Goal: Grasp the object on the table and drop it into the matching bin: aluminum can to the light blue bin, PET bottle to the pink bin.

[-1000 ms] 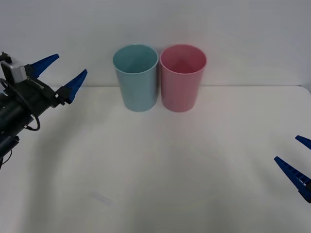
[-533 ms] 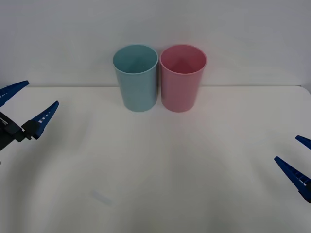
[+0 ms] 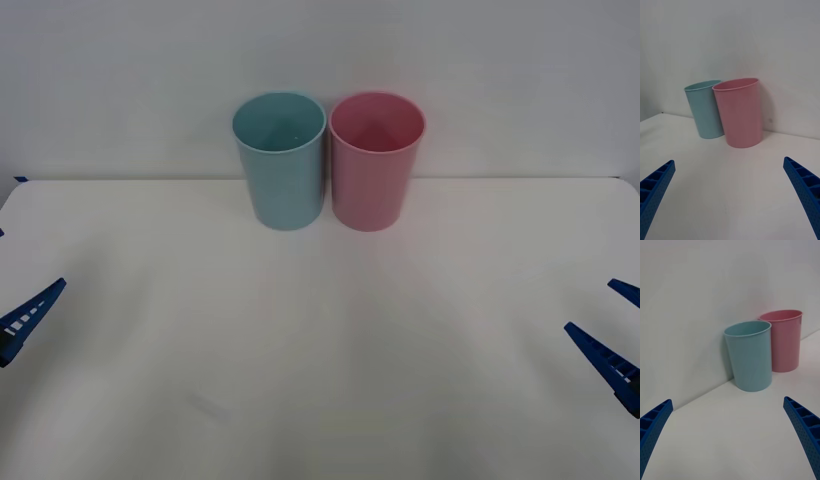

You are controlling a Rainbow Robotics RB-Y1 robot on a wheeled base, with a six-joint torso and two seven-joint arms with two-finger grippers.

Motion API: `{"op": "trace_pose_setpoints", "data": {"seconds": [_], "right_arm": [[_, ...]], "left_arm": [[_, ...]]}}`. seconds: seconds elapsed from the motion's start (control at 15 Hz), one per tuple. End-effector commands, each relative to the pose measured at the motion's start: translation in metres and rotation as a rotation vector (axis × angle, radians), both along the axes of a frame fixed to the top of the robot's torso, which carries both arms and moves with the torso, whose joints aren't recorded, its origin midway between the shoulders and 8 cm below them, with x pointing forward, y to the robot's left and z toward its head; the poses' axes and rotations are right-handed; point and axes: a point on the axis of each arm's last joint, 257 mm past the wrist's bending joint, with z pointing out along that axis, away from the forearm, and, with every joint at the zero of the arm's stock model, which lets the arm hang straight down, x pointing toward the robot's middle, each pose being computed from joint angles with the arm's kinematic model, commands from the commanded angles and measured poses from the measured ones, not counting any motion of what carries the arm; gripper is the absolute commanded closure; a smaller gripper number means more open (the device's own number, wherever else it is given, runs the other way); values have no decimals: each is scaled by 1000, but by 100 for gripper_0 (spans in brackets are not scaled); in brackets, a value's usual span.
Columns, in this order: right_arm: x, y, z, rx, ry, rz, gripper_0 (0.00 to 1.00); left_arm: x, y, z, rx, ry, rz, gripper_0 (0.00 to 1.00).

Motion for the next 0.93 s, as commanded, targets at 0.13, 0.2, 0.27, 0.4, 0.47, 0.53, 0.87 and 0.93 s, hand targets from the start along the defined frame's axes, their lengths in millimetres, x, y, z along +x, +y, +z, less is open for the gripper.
{"op": "trace_pose_setpoints", "data": {"seconds": [0.13,0.2,0.27,0.4,0.47,0.53,0.87,0.93], "right_arm": [[0,0,0,0,0,0,0],[0,0,0,0,0,0,0],[0,0,0,0,0,0,0],[0,0,0,0,0,0,0],[0,0,0,0,0,0,0],[0,0,0,0,0,0,0],[0,0,0,0,0,0,0],[0,0,0,0,0,0,0]], "left_arm": [[-23,15,-10,6,32,17,0],[-29,17,-12,5,43,17,0],[-33,20,-14,4,53,19,0],[-38,23,-18,-4,67,26,0],[-40,25,-19,-13,72,32,0],[-41,25,-21,-22,80,35,0],[-41,23,-29,-29,97,41,0],[-41,23,-29,-29,97,41,0]]}}
